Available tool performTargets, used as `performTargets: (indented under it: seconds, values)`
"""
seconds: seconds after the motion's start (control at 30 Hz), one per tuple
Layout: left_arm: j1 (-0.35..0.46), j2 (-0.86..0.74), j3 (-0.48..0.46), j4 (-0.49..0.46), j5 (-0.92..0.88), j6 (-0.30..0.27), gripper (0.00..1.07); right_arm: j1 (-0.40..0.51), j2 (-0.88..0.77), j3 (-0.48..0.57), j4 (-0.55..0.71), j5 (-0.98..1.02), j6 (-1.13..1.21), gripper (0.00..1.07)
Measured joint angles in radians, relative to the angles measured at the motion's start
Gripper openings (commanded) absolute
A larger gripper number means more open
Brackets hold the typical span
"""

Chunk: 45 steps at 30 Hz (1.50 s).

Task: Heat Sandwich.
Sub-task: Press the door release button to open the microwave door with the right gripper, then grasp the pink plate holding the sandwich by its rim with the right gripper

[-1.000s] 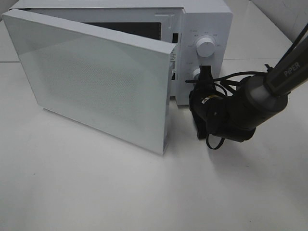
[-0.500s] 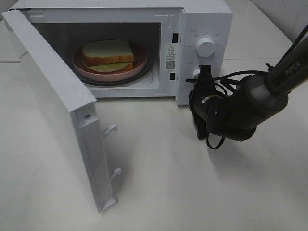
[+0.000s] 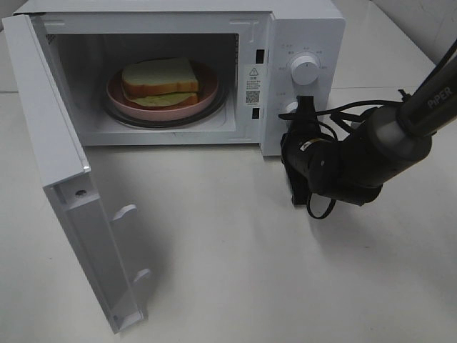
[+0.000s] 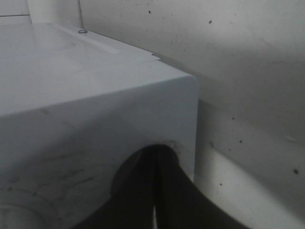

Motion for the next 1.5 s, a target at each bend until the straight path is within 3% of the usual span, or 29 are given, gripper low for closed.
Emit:
performTargets:
  seconds: [0.63,1.1,1.23,1.5]
  values:
    - [0.000,0.000,0.000,0.000,0.000,0.000,1.00,0.000,-0.046,0.068,-0.110,-0.034,0.091,0.00]
    - [0.000,0.000,0.000,0.000,0.000,0.000,1.00,0.056,-0.169,0.249,-0.127,-0.075,0.108,0.00]
    - [0.000,0.000,0.000,0.000,0.000,0.000,1.00,0.056,-0.260,0.341,-0.181,-0.072,0.110,0.00]
    - [0.000,0.000,0.000,0.000,0.000,0.000,1.00,0.056,-0.394,0.401,-0.277,0.039,0.091,0.00]
